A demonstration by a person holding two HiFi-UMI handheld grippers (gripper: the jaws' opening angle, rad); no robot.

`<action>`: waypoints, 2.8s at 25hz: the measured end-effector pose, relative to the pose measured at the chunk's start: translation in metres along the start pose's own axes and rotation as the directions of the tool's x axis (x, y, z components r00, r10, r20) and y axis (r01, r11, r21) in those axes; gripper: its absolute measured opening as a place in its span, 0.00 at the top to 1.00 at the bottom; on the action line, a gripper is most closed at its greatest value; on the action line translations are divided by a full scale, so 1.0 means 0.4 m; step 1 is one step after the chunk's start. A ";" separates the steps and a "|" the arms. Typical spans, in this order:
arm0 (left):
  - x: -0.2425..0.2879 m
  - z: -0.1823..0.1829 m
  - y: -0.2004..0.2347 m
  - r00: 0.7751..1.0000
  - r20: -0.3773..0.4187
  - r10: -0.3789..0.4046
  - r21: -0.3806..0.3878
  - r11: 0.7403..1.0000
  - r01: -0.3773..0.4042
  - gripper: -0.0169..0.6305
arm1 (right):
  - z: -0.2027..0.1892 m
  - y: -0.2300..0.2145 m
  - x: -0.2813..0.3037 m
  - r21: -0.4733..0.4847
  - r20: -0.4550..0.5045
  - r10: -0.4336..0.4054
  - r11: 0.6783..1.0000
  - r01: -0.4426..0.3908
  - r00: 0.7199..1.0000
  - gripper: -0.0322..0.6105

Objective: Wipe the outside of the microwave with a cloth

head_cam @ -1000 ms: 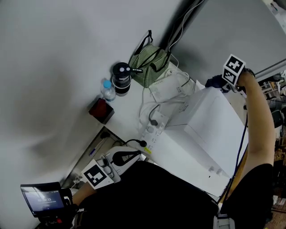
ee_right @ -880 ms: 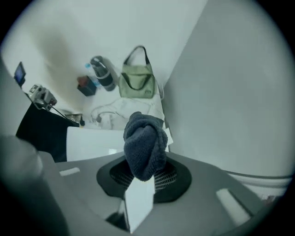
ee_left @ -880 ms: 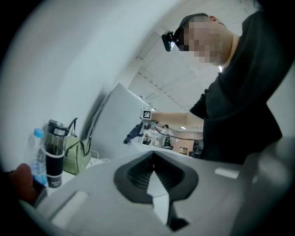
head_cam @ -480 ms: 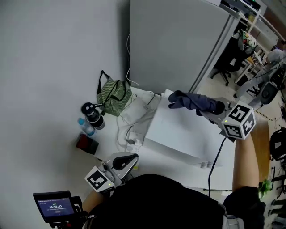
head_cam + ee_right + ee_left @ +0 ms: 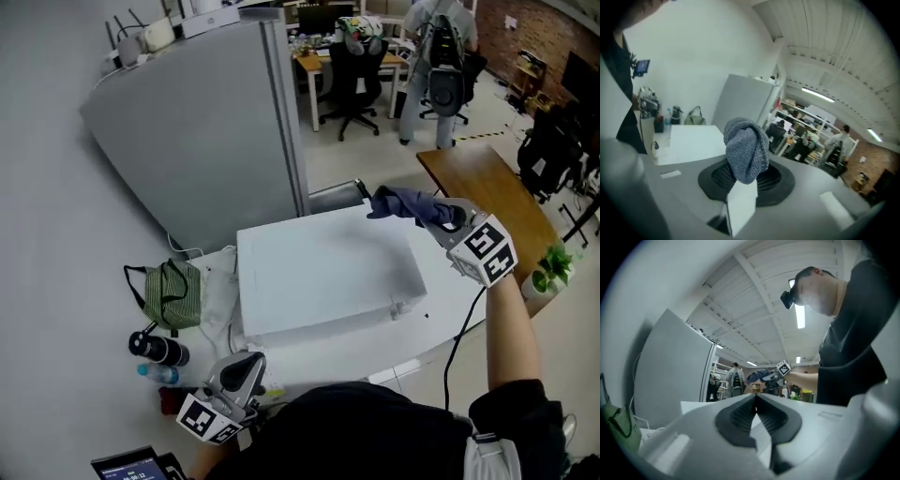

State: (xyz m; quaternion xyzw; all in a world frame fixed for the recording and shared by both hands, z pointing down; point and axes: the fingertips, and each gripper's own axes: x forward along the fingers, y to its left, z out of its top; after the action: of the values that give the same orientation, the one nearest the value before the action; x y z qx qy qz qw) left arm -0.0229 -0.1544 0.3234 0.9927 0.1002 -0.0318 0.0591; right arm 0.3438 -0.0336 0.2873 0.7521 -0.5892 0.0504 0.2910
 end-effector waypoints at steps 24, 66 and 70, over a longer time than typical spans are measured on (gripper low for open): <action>0.383 -0.119 -0.052 0.964 -0.257 0.065 -0.122 0.988 -0.099 0.97 | -0.446 -0.078 0.470 -0.239 -0.089 0.155 0.956 -0.172 0.984 0.82; 0.397 -0.164 -0.078 0.946 -0.319 0.063 -0.110 0.989 -0.103 0.97 | -0.813 0.170 0.610 -0.304 -0.524 0.353 0.773 -0.558 0.775 0.83; 0.408 -0.166 -0.087 0.948 -0.314 0.049 -0.114 0.989 -0.089 0.97 | -0.871 0.193 0.646 -0.222 -0.518 0.414 0.780 -0.585 0.748 0.83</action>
State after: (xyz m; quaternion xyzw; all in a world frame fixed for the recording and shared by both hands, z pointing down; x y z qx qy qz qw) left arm 0.1330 -0.0804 0.3729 0.9825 0.0753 0.1331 0.1066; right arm 0.4438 -0.0924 0.7122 0.4617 -0.6881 0.1850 0.5283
